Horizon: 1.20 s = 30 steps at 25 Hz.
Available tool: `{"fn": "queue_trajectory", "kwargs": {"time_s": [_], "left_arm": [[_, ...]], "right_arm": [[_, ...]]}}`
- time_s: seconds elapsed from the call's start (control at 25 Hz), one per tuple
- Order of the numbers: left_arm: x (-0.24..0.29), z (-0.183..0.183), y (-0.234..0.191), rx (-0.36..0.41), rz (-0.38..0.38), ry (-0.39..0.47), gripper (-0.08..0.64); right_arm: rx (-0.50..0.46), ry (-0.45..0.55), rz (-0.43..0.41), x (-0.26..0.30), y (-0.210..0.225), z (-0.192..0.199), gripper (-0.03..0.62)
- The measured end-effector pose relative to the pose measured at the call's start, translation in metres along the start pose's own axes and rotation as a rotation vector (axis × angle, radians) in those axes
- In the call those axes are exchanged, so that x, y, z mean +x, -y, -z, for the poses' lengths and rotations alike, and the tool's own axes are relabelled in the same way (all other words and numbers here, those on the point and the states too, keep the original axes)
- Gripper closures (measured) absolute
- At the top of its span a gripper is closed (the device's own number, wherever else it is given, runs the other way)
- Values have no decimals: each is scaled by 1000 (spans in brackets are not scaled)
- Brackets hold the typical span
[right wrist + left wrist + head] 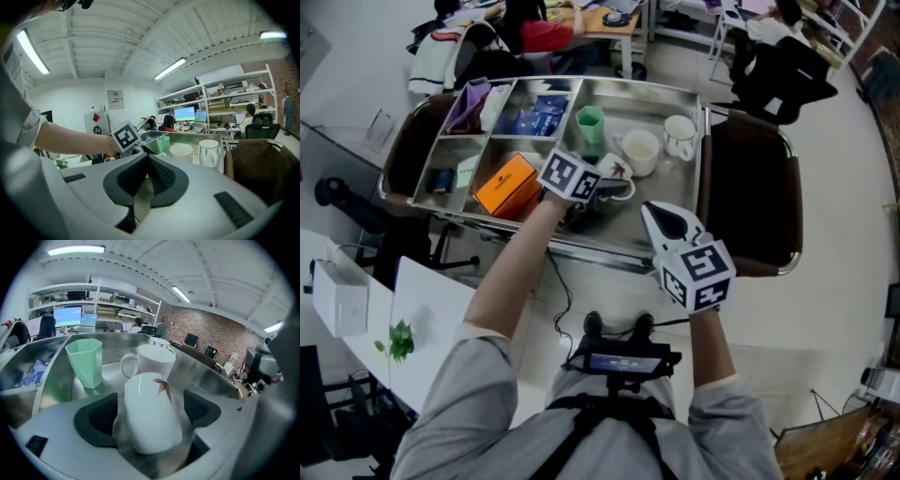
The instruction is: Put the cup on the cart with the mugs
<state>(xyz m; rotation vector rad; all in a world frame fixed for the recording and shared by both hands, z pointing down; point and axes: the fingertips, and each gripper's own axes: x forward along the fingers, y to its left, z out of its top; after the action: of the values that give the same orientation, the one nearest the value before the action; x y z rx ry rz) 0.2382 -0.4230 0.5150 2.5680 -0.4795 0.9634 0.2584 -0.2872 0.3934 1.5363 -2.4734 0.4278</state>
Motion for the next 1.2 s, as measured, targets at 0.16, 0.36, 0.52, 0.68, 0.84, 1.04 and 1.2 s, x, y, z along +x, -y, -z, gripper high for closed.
{"fn": "queue_trajectory", "kwargs": {"time_s": [0.16,0.36,0.52,0.68,0.84,1.04,1.2], "left_arm": [[-4,-9,-1,63,-23,-34,114],[-2,-13,6,122,-7,-96,112],[4,-13,8,137,-3,-141,112],[9,-15,6,133,9,-176,112],[16,-11,5,152,21,-252,112],[25,-8,3,140,40,-310,114],[30,0,-2,114,51,-342,120]], "right_arm": [[2,3,-3,0,0,0,595],[7,2,-5,0,0,2,595],[9,-1,1,-2,4,3,595],[12,1,7,-4,8,3,595],[15,0,10,-4,11,3,595],[25,-1,16,-7,17,5,595],[31,-5,21,-9,19,7,595]]}}
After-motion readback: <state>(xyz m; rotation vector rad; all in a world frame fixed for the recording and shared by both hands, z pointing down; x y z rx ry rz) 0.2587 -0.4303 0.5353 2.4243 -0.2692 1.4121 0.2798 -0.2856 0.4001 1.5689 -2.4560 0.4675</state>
